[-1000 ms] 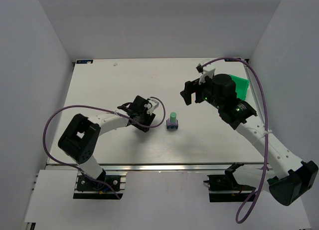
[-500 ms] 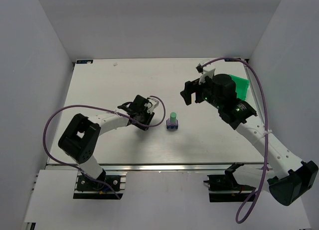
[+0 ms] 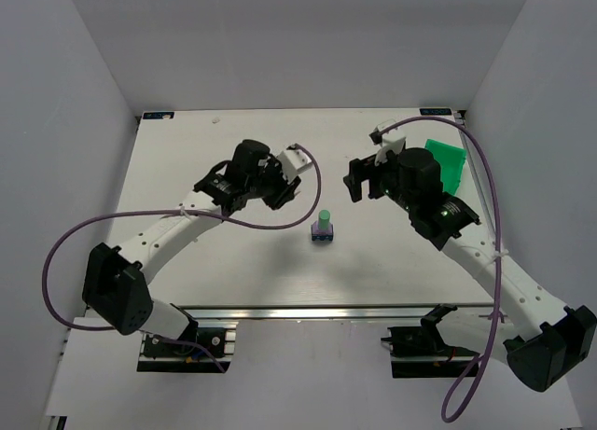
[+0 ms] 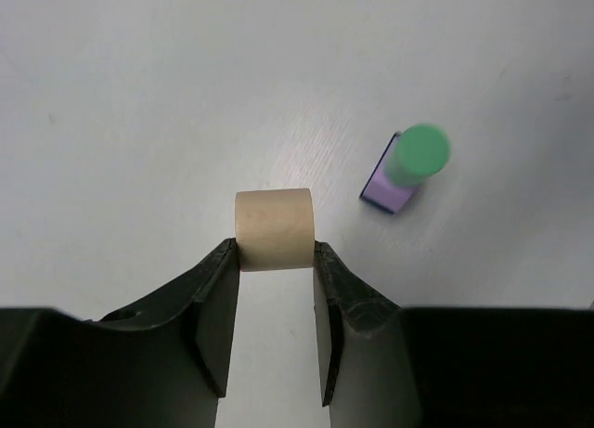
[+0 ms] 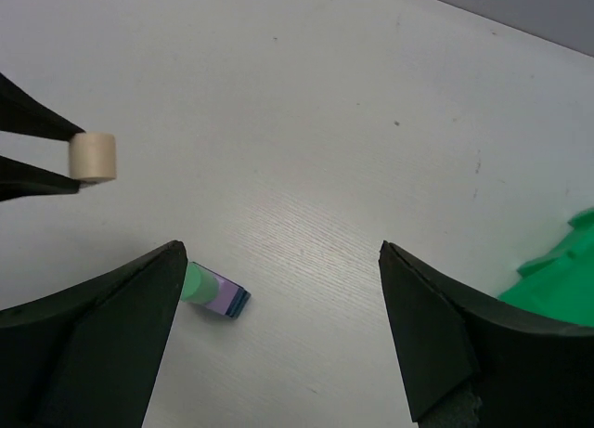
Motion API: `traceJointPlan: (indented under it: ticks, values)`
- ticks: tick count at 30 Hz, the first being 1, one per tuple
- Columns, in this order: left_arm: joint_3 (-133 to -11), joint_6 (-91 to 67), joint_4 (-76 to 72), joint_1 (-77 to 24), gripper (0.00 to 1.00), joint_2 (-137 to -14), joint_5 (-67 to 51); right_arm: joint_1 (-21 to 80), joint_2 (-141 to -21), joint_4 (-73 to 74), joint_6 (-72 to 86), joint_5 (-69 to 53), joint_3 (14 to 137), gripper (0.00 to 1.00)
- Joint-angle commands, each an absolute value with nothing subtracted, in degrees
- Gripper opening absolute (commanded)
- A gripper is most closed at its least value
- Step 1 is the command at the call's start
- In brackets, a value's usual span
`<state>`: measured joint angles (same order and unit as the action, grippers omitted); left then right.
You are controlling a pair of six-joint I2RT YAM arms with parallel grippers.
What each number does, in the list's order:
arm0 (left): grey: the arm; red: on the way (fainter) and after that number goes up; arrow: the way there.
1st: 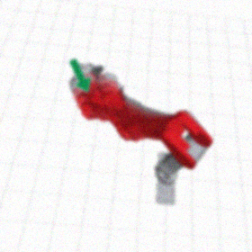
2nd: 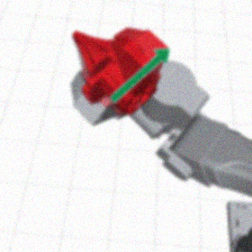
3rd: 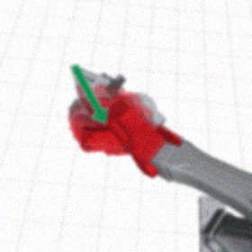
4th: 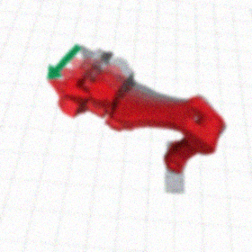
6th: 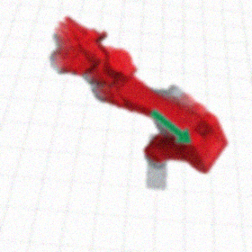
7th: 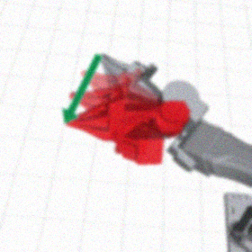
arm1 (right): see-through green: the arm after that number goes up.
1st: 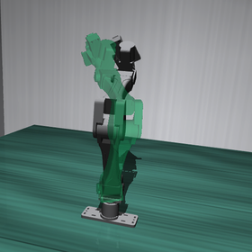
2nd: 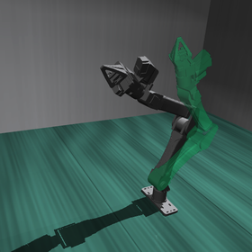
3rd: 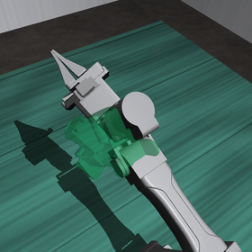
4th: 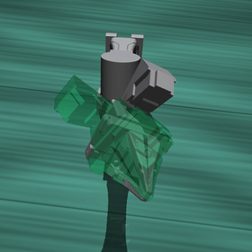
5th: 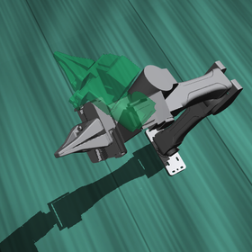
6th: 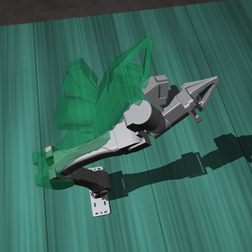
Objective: Build the wood block tower
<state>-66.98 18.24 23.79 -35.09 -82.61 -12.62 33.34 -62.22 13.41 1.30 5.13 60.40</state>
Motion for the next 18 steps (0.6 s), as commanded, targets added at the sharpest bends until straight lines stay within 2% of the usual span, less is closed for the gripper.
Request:
traceJointPlan:
  ticks: [1, 10, 18]
  values:
    - [-73.8, 31.1, 30.6, -35.7, 0.00, -81.2, -25.7, 33.0, -58.9, 11.2, 3.8, 12.9, 57.9, 0.89]
    - [-93.2, 43.1, 49.1, -36.6, 0.02, -92.7, -36.3, 32.4, -55.9, 15.2, 5.4, 26.9, 54.3, 0.89]
    - [-100.9, 49.2, 59.1, -39.5, 0.03, -100.7, -37.3, 31.6, -56.0, 16.8, 5.8, 28.2, 53.7, 0.89]
